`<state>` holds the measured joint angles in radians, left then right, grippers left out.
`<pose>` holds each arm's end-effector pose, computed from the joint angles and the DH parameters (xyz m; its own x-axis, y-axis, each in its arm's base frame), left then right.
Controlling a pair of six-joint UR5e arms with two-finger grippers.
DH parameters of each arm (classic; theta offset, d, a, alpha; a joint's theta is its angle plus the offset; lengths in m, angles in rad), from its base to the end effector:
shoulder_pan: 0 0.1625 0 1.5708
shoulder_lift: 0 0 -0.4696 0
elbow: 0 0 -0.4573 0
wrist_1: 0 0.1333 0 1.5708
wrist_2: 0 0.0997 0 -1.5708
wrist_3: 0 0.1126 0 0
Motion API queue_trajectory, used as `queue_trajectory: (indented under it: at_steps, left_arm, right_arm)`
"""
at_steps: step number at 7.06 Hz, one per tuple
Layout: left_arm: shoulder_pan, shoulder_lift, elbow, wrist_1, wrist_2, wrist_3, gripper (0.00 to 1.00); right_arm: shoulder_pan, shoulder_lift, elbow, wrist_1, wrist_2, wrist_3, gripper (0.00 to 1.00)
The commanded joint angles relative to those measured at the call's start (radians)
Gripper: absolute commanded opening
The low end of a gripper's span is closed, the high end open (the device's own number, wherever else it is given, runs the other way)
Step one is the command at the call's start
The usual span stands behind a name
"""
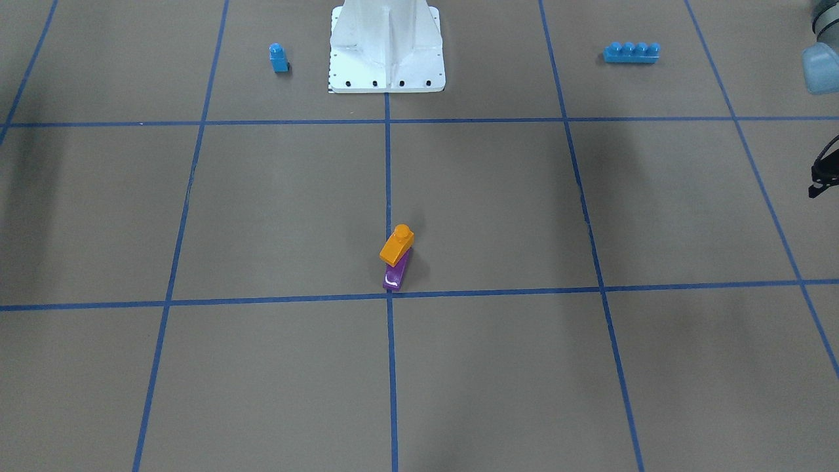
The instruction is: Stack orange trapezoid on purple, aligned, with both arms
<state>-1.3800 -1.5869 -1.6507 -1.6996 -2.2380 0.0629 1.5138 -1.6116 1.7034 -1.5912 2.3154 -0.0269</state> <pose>0.0475 -0.5812 0.6522 0.7320 0.3440 -0.5880 -0.2313 0.9374 0.2604 0.0261 -0.5439 0.6653 0.7296 -0.1169 0.6738 0.0765 0.9930 0.0895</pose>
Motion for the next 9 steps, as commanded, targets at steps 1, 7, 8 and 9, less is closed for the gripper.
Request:
queue_trajectory:
  at_steps: [1,7,8,9]
  left_arm:
    - [-0.036,0.005,0.014,0.001,-0.027,0.005,1.00]
    - [-0.168,0.042,-0.018,0.133,-0.068,0.167,1.00]
    - [-0.183,0.042,-0.024,0.136,-0.057,0.166,1.00]
    - [-0.185,0.045,-0.017,0.138,-0.055,0.166,1.00]
  right_arm:
    - [0.003,-0.021,-0.001,0.019,0.004,0.018,1.00]
    - [0.003,-0.019,-0.008,0.010,0.022,0.022,1.00]
    - [0.003,-0.021,-0.011,0.010,0.028,0.022,1.00]
    - [0.003,-0.021,-0.013,0.010,0.029,0.022,1.00]
